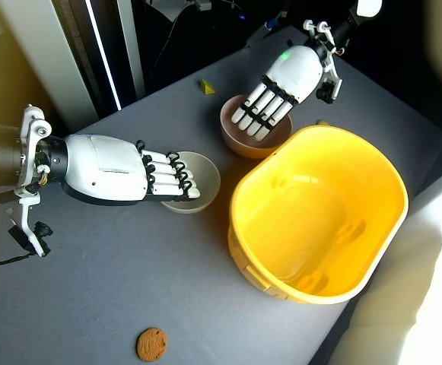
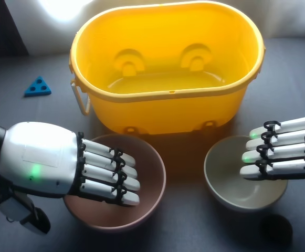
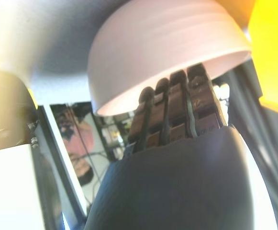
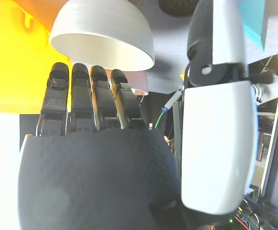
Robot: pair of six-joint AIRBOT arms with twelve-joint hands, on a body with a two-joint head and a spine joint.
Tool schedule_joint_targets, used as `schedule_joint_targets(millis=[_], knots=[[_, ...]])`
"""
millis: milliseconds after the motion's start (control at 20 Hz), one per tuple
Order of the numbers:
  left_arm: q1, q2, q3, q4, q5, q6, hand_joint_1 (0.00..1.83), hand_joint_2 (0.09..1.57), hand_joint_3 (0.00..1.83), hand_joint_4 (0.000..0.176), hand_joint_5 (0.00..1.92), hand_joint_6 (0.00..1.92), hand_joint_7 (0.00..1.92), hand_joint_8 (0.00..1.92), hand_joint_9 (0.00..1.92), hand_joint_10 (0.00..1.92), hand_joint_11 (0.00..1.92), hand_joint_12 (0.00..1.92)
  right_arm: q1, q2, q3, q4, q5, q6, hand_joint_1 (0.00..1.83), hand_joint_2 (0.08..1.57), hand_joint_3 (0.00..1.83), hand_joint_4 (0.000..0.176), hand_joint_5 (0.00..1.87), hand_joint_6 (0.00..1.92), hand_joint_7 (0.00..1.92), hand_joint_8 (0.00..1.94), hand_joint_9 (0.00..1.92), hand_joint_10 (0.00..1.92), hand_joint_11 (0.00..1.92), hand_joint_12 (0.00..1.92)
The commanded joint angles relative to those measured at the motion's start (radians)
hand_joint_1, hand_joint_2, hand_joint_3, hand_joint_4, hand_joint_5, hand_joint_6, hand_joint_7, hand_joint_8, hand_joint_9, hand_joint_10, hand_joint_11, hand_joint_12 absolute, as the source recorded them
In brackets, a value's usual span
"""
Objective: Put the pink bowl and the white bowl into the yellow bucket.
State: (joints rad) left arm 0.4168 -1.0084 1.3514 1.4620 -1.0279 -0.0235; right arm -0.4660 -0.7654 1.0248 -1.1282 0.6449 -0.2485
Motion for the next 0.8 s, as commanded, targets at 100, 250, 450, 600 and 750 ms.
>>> schedule_joint_targets(millis=[100,250,450,600,750], knots=[[0.010,0.003,0.005,-0.055,-0.051,0.002,0.94,1.00,0.01,0.000,0.00,0.00,0.00,0.00,0.00,0.00,0.01,0.00,-0.016,-0.020,0.007,0.043,0.061,-0.039,1.12,0.90,0.02,0.000,0.00,0.00,0.00,0.00,0.00,0.00,0.00,0.00],[0.012,0.000,0.012,-0.054,-0.051,0.001,0.98,1.02,0.01,0.000,0.00,0.00,0.00,0.00,0.00,0.00,0.00,0.00,-0.027,-0.041,0.017,0.048,0.052,-0.041,1.15,0.89,0.01,0.000,0.00,0.00,0.00,0.00,0.00,0.00,0.00,0.00],[0.012,-0.002,0.017,-0.054,-0.049,-0.001,1.01,1.03,0.01,0.000,0.00,0.00,0.00,0.00,0.00,0.00,0.00,0.00,-0.043,-0.061,0.025,0.052,0.051,-0.052,1.12,0.92,0.02,0.000,0.00,0.00,0.00,0.00,0.00,0.00,0.00,0.00],[0.012,-0.003,0.019,-0.054,-0.049,-0.001,1.06,1.01,0.00,0.000,0.00,0.00,0.00,0.00,0.00,0.00,0.00,0.00,-0.044,-0.079,0.035,0.068,0.051,-0.076,1.13,0.91,0.01,0.000,0.00,0.00,0.00,0.00,0.00,0.00,0.00,0.00],[0.013,-0.003,0.019,-0.054,-0.049,-0.001,1.05,1.00,0.00,0.000,0.00,0.00,0.00,0.00,0.00,0.00,0.00,0.00,-0.037,-0.101,0.053,0.076,0.051,-0.076,1.10,0.94,0.02,0.000,0.00,0.00,0.00,0.00,0.00,0.00,0.00,0.00]])
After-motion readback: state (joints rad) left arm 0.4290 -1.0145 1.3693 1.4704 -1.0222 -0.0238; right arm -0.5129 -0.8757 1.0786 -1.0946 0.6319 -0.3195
